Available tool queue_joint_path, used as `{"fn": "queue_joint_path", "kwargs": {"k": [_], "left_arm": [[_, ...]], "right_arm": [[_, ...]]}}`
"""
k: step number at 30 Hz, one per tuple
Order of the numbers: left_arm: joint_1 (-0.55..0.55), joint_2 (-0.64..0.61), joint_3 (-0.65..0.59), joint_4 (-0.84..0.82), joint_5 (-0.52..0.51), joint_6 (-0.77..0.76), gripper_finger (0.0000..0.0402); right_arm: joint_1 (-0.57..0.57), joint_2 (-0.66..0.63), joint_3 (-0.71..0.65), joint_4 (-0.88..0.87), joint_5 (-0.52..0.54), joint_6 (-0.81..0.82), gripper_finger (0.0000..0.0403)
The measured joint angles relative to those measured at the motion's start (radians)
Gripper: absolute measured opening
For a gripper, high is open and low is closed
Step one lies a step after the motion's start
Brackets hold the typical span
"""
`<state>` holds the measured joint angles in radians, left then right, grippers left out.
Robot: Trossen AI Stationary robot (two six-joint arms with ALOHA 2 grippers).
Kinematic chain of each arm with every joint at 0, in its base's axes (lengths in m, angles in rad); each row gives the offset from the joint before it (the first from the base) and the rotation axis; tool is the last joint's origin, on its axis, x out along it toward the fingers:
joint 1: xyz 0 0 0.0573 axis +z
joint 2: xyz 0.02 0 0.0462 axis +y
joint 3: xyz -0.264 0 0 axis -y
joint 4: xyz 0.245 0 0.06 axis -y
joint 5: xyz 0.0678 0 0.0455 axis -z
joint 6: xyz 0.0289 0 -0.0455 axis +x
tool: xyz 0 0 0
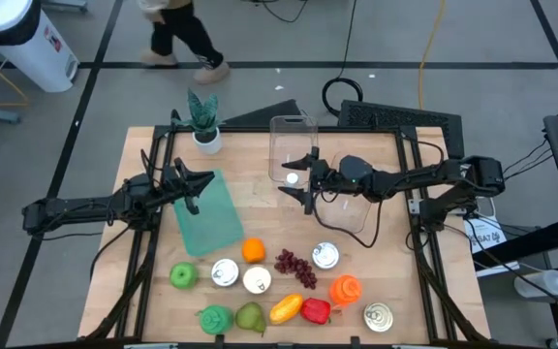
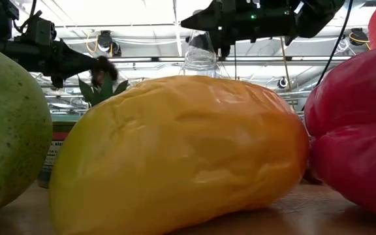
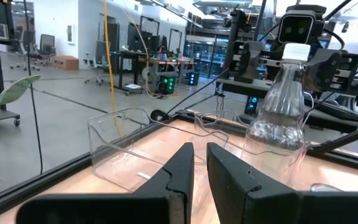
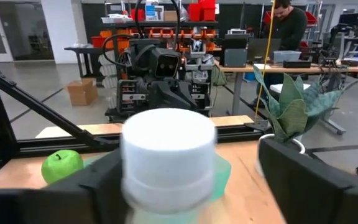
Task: Pick & Place Food Item
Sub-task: Put the transparent water bottle into the right transparent bin
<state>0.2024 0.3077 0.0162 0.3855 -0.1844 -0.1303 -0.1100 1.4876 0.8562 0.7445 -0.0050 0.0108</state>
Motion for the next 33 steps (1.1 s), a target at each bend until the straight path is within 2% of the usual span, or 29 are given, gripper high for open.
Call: {"fn": "queue_joint_path", "kwargs": {"k": [7,8,12,16,24,30,33], "left_arm": [[0.000,0.000,0.000,0.000,0.000,0.014,0.0051],[0.000,0.000,0.000,0.000,0.000,0.013,0.0051],[0.000,0.000,0.000,0.000,0.000,0.016,0.0051],[0.000,0.000,0.000,0.000,0.000,0.016,0.0051],[0.000,0.000,0.000,0.000,0.000,0.018,0.0051],[0.000,0.000,0.000,0.004,-0.001,0.023,0.0051],[0.000,0.000,0.000,0.004,-0.001,0.023,0.0051]], "right_arm": [[0.014,-0.017,-0.001,0.030,-0.002,-0.031,0.0131],[0.016,-0.026,-0.001,0.033,-0.005,-0.046,0.0122],[0.021,-0.087,-0.001,0.013,-0.071,-0.052,0.0123],[0.020,-0.183,-0.001,-0.062,-0.077,-0.043,0.0123],[0.005,-0.437,0.160,-0.507,-0.055,-0.093,0.0127],[0.001,-0.508,0.289,-0.643,-0.045,-0.131,0.0124],[-0.011,-0.531,0.358,-0.769,0.008,-0.166,0.0125]]}}
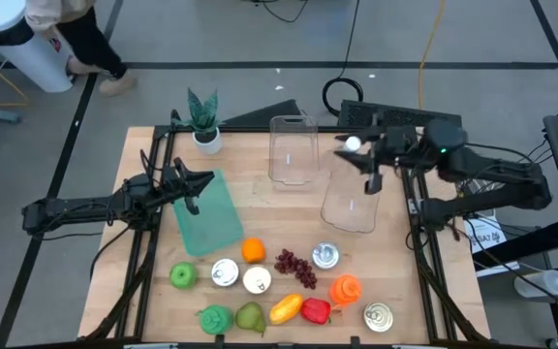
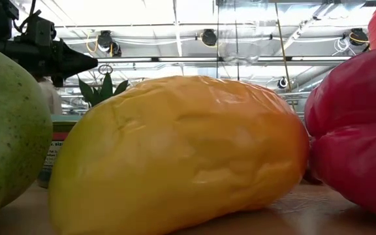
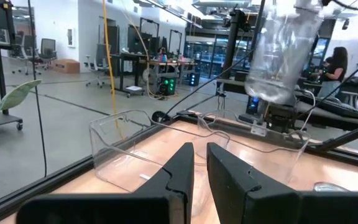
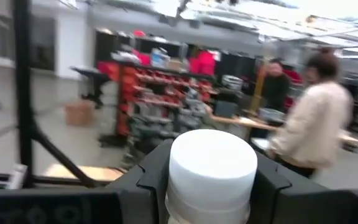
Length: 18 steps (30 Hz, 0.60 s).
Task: Pick & Place Food Item
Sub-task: Put the transparent water bottle into the right transparent bin
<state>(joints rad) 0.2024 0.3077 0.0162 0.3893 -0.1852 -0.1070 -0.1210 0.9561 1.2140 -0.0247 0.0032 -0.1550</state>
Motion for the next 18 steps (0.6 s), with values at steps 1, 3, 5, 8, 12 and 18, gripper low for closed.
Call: {"fn": "queue_joint_path", "kwargs": {"k": [1,3,5,8,12,18], "left_arm": [[0.000,0.000,0.000,-0.001,0.000,-0.001,0.0051],[0.000,0.000,0.000,-0.004,0.000,-0.003,0.0051],[0.000,0.000,0.000,-0.004,0.000,-0.003,0.0051],[0.000,0.000,0.000,-0.004,0.000,-0.003,0.0051],[0.000,0.000,0.000,-0.004,0.000,-0.004,0.0051],[0.000,0.000,0.000,-0.004,0.000,-0.005,0.0051]], "right_arm": [[-0.004,-0.009,0.017,-0.046,0.028,-0.012,0.0126],[-0.009,-0.026,0.028,-0.131,0.102,-0.029,0.0129],[-0.017,-0.037,0.019,-0.194,0.151,-0.033,0.0129],[-0.024,-0.047,-0.038,-0.212,0.152,-0.031,0.0127],[-0.026,-0.059,-0.139,-0.146,0.158,-0.044,0.0128],[-0.064,-0.066,-0.277,0.004,0.185,-0.059,0.0127]]}}
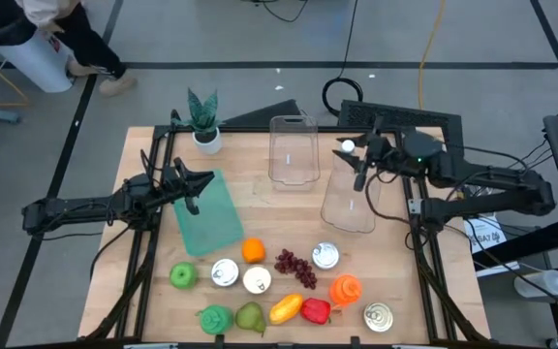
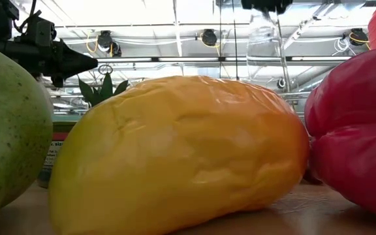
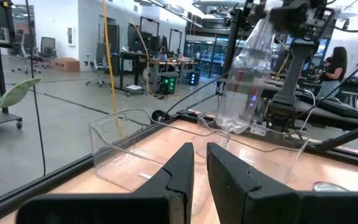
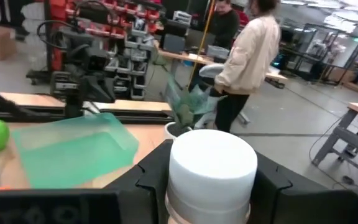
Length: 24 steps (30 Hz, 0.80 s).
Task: Pick & Place Food Item
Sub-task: Put the transparent water bottle into the right transparent bin
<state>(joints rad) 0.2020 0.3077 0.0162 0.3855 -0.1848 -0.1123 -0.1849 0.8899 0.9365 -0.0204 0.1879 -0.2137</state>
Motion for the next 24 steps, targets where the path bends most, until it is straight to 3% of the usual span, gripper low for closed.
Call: {"fn": "queue_joint_path", "kwargs": {"k": [8,13,18,24], "left_arm": [[0.000,0.000,0.000,0.000,0.000,0.003,0.0051],[0.000,0.000,0.000,0.000,0.000,0.006,0.0051],[0.000,0.000,0.000,0.000,0.000,0.006,0.0051],[0.000,0.000,0.000,0.000,-0.001,0.006,0.0051]], "right_arm": [[-0.036,-0.060,-0.142,0.083,0.005,0.092,0.0129],[-0.038,-0.115,-0.241,0.159,0.077,0.150,0.0128],[-0.038,-0.146,-0.338,0.293,0.106,0.143,0.0129],[-0.038,-0.137,-0.394,0.331,0.128,0.132,0.0129]]}}
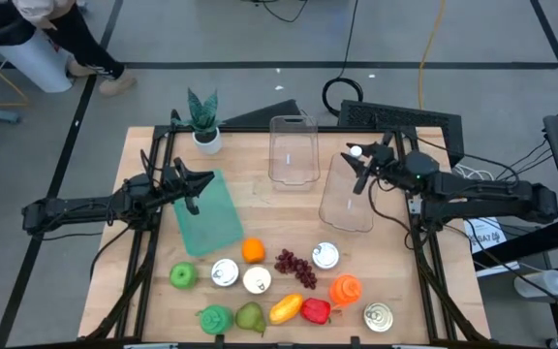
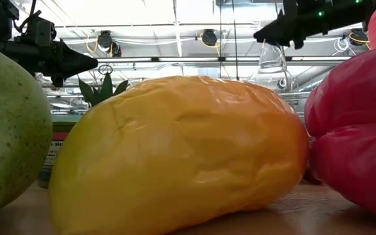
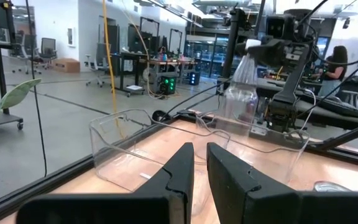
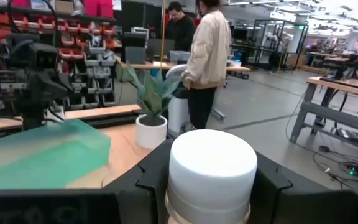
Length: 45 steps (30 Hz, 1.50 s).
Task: Pick & Place Food Item
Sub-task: Put the transparent water bottle into the right transparent bin, then put the bunch of grapes into the left transparent bin
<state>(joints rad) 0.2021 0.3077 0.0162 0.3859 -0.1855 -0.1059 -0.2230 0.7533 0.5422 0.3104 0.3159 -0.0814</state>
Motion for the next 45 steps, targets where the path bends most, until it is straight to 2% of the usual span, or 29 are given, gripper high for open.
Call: {"fn": "queue_joint_path", "kwargs": {"k": [6,15,19,27,32,38,41,43,45], "left_arm": [[0.000,0.000,0.000,0.000,0.000,0.002,0.0051],[0.000,0.000,0.000,0.000,0.000,0.001,0.0051],[0.000,0.000,0.000,0.000,0.000,0.001,0.0051],[0.000,0.000,0.000,0.000,0.000,0.000,0.0051],[0.000,0.000,0.000,0.000,0.000,-0.001,0.0051],[0.000,0.000,0.000,-0.001,0.000,0.003,0.0051],[0.000,0.000,0.000,0.000,0.000,0.004,0.0051],[0.000,0.000,0.000,0.000,0.000,0.004,0.0051],[0.000,0.000,0.000,0.002,0.000,0.004,0.0051]], "right_arm": [[0.000,0.013,-0.025,0.016,0.001,0.009,0.0129],[0.000,0.013,-0.102,0.157,-0.001,0.005,0.0139],[0.000,0.018,-0.110,0.161,-0.002,-0.001,0.0178],[0.001,-0.001,-0.108,0.293,-0.003,-0.042,0.0291],[0.016,-0.039,-0.057,0.335,-0.029,-0.116,0.0330],[0.135,-0.044,0.048,0.328,-0.154,-0.166,0.0336],[0.243,-0.010,0.146,0.203,-0.233,-0.145,0.0335],[0.333,0.047,0.220,0.088,-0.222,-0.164,0.0329],[0.424,0.128,0.282,0.004,-0.132,-0.196,0.0319]]}}
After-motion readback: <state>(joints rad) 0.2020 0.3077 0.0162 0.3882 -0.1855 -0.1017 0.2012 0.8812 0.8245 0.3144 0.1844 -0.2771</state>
